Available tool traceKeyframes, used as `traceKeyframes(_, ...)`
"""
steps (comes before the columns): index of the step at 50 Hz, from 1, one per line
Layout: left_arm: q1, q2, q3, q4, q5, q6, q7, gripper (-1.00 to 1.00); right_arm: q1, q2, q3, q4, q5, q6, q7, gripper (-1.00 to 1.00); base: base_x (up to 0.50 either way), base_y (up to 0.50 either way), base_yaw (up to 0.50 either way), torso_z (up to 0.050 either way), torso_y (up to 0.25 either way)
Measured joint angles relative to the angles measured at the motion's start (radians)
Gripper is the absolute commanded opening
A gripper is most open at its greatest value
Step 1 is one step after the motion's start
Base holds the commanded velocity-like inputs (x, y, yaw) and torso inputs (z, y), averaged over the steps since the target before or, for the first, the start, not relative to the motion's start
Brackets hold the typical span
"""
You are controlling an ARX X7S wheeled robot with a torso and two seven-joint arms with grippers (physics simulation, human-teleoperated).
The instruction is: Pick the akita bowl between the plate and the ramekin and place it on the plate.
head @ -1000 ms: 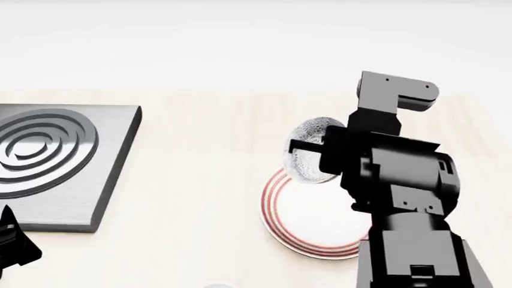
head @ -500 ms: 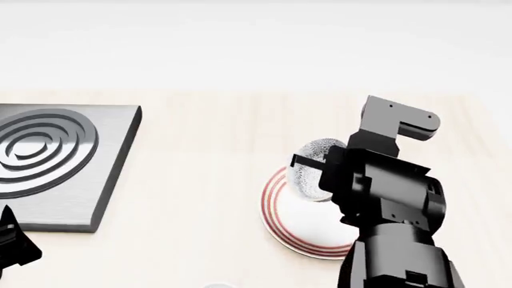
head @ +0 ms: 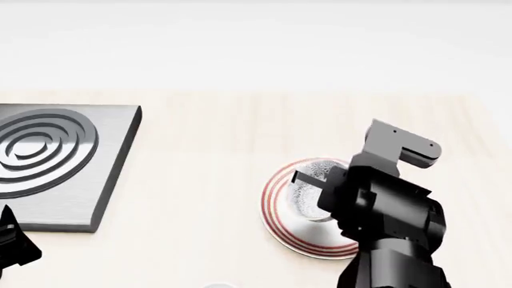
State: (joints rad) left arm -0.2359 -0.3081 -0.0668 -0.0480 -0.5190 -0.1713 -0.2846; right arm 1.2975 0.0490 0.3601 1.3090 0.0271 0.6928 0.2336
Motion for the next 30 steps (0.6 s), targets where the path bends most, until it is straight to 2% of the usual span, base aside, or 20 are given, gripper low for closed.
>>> traceKeyframes(25,0.001,-0.003,0.005,-0.002,-0.004,0.005,-0.003,1.00,-0.015,0.001,0.117,0.000,-0.024,-0.007,0.027,-1.00,0.00,0.00,0.00,0.000,0.000)
traceKeyframes(26,0.001,-0.003,0.005,-0.002,-0.004,0.006,-0.003,1.00,-0.016,0.001,0.116,0.000,-0.026,-0.007,0.026,1.00,0.00,0.00,0.00,0.000,0.000)
traceKeyframes(30,0.000,-0.004,0.006,-0.004,-0.004,0.007,-0.003,1.00,-0.015,0.000,0.113,0.000,-0.029,-0.013,0.024,1.00,0.00,0.00,0.00,0.000,0.000)
